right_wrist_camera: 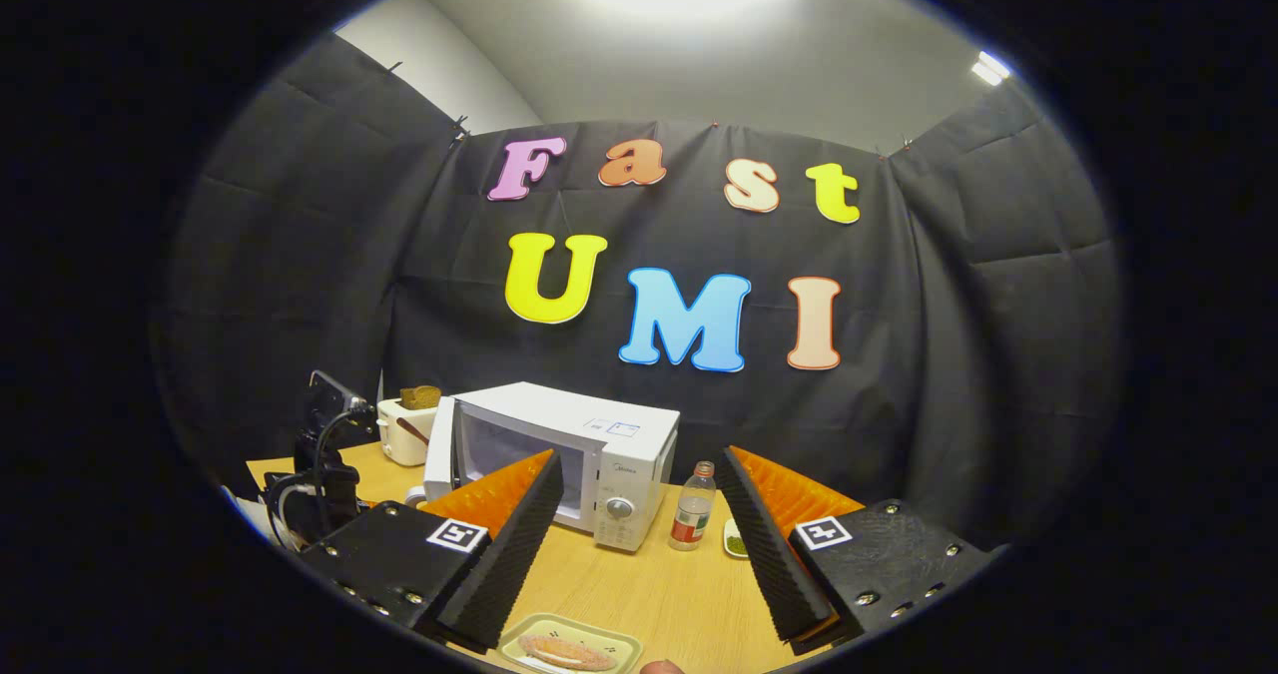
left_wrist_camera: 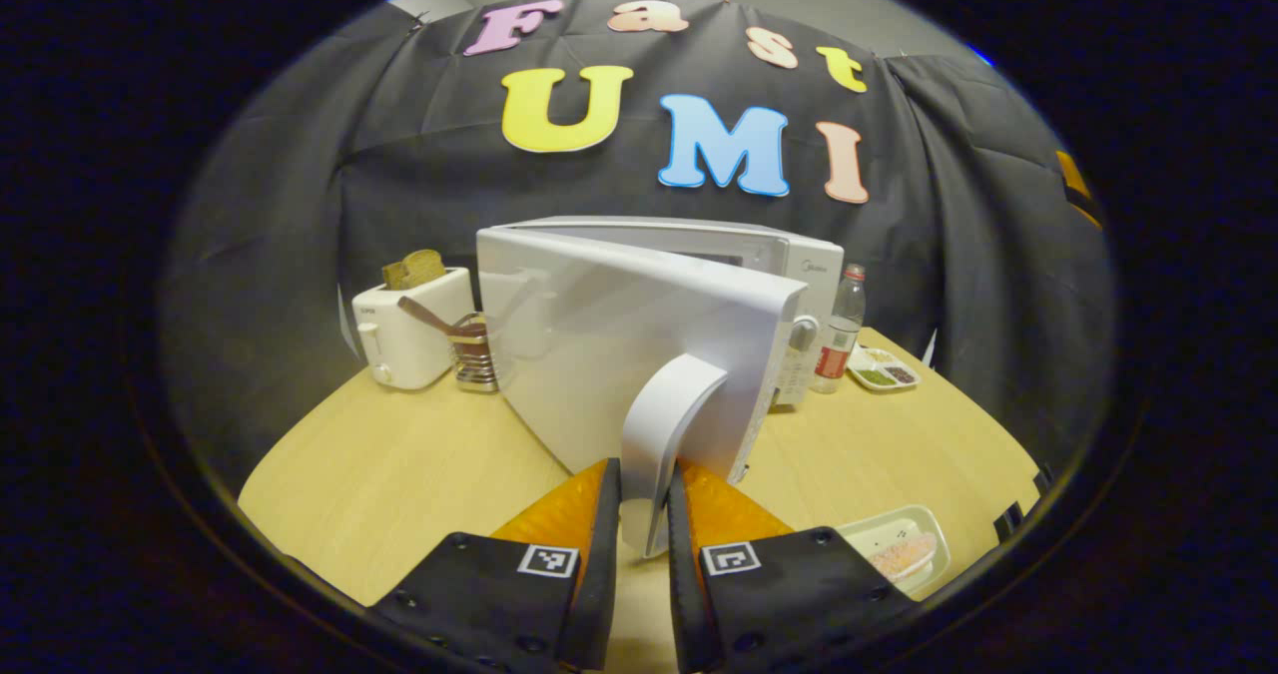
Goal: Open the microwave oven with the left hand, put the food in, and close the microwave oven.
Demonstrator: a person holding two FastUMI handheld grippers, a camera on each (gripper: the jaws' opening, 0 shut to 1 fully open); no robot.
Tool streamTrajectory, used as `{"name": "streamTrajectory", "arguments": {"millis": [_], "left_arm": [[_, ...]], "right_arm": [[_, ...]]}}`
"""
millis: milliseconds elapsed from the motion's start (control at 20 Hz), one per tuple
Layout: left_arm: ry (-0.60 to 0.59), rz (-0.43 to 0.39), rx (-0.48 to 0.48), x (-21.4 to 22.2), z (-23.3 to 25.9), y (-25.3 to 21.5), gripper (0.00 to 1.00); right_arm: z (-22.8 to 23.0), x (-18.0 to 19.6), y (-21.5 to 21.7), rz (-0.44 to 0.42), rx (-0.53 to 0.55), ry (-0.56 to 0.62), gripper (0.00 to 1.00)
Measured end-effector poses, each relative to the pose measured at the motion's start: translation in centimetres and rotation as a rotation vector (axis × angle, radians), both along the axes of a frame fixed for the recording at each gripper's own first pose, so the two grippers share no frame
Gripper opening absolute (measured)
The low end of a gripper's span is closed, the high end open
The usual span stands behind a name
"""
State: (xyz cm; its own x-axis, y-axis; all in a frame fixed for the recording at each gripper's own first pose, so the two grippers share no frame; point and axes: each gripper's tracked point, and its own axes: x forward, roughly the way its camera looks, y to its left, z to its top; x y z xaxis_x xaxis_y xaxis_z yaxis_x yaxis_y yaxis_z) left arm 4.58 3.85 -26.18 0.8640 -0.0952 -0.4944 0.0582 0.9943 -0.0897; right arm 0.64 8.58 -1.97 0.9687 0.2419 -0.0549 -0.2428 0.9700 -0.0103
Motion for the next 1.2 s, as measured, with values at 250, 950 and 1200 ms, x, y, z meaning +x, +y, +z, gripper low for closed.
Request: {"name": "streamTrajectory", "arguments": {"millis": [250,950,1200], "left_arm": [[0.007,0.127,0.029,-2.0,-0.4,6.8,0.35],[-0.001,0.115,-0.017,-4.1,-1.4,16.6,0.89],[0.002,0.069,-0.021,-4.0,-1.7,19.4,1.0]], "right_arm": [[-0.2,0.1,2.6,0.051,-0.009,0.006,0.96],[-0.7,-0.3,9.2,0.079,-0.044,0.022,0.96],[-2.4,-0.3,11.9,0.133,-0.059,0.075,0.96]]}}
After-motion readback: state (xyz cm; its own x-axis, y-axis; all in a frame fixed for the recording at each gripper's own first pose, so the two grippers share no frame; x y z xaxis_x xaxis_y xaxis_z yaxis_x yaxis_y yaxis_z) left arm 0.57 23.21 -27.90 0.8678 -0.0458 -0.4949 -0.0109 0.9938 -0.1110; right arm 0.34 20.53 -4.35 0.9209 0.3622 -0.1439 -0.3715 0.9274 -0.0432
